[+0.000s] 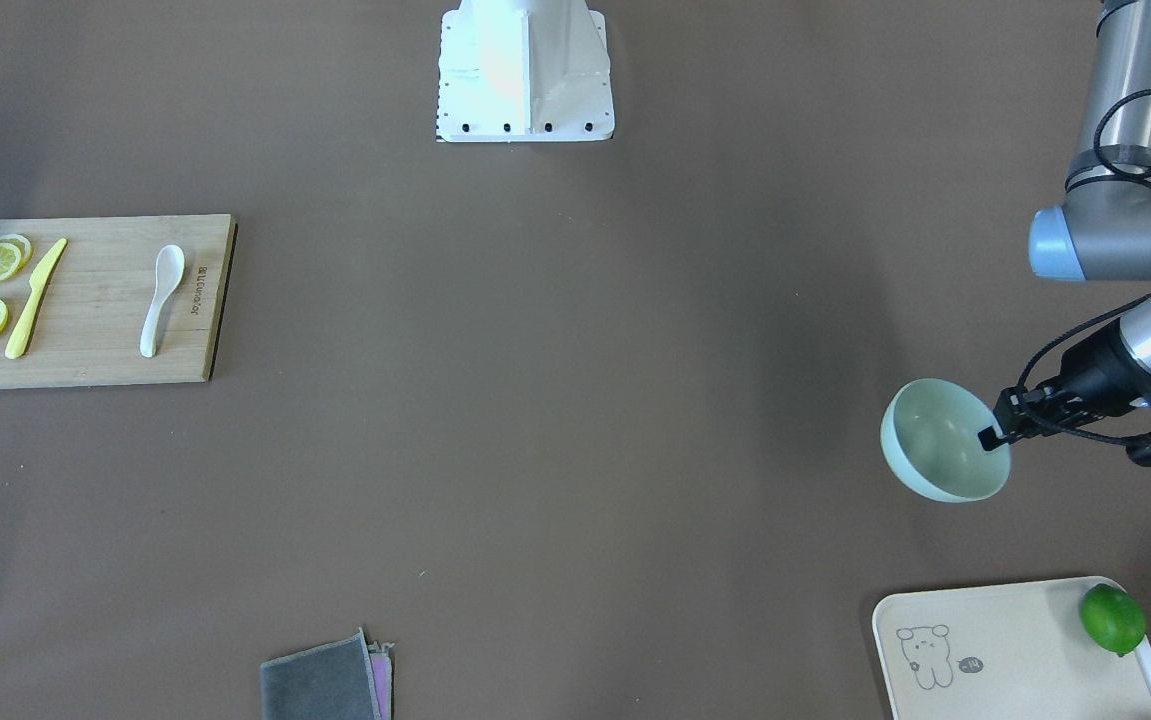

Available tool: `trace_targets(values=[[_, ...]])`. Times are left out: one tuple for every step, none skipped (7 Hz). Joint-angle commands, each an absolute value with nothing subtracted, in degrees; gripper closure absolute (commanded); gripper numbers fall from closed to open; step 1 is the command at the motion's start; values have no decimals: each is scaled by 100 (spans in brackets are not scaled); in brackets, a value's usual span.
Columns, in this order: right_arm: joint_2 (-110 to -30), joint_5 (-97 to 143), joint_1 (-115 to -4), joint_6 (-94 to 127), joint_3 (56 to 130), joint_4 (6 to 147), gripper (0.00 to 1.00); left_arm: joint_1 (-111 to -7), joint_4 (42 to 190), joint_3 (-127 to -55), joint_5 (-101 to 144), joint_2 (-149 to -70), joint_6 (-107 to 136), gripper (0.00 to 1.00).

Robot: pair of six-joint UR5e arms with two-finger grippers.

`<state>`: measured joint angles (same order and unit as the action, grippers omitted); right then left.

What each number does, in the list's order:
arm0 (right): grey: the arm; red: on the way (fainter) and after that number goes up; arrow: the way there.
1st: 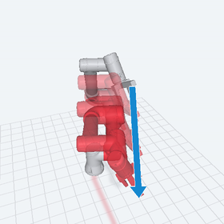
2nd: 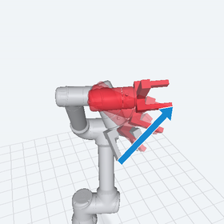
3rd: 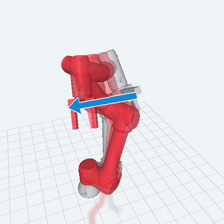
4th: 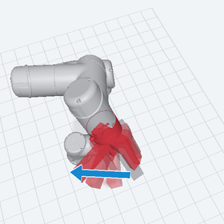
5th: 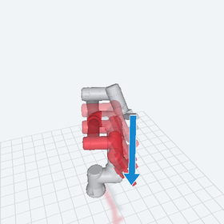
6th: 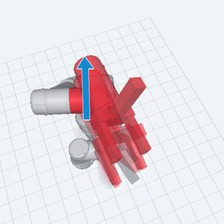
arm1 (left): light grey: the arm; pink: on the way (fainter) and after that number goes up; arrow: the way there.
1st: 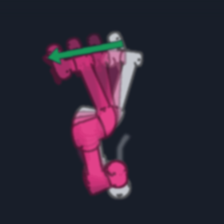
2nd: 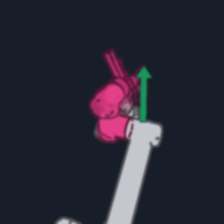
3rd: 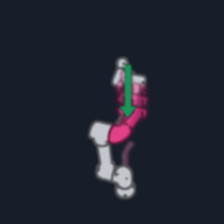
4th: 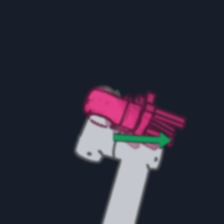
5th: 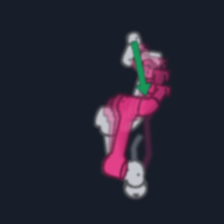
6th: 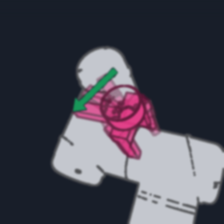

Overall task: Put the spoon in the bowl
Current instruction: 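Reach the left gripper to the pale green bowl and grasp its rim, then carry the pale green bowl toward the table centre and set it down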

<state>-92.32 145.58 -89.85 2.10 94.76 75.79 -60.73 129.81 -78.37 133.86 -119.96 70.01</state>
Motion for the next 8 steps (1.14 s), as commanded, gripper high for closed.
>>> trace_targets(values=[[-9193, 14555, -8982, 194, 9431, 7541, 0, -4753, 11348, -8714, 11812, -12592, 7479, 100], [-9202, 14555, -8982, 211, 9439, 7541, 0, -4398, 10276, -8806, 11247, -13169, 7479, 100], [-9228, 14563, -8982, 202, 9439, 7524, 0, -3838, 10092, -8772, 10676, -13279, 7506, 100], [-9246, 14555, -8982, 202, 9466, 7515, 0, -3458, 10107, -8676, 10244, -13306, 7715, 100], [-9263, 14555, -8982, 202, 9457, 7515, 0, -3350, 10264, -8475, 10144, -13333, 7769, 100], [-9229, 14555, -8982, 211, 9448, 7523, 0, -3192, 10457, -8333, 10134, -13350, 7778, 100], [-9202, 14563, -8982, 550, 9474, 7515, 0, -3138, 10485, -8315, 10116, -13385, 7935, 100], [-9193, 14563, -8982, 832, 9544, 7506, 0, -3138, 10494, -8323, 10116, -13421, 8058, 100]])
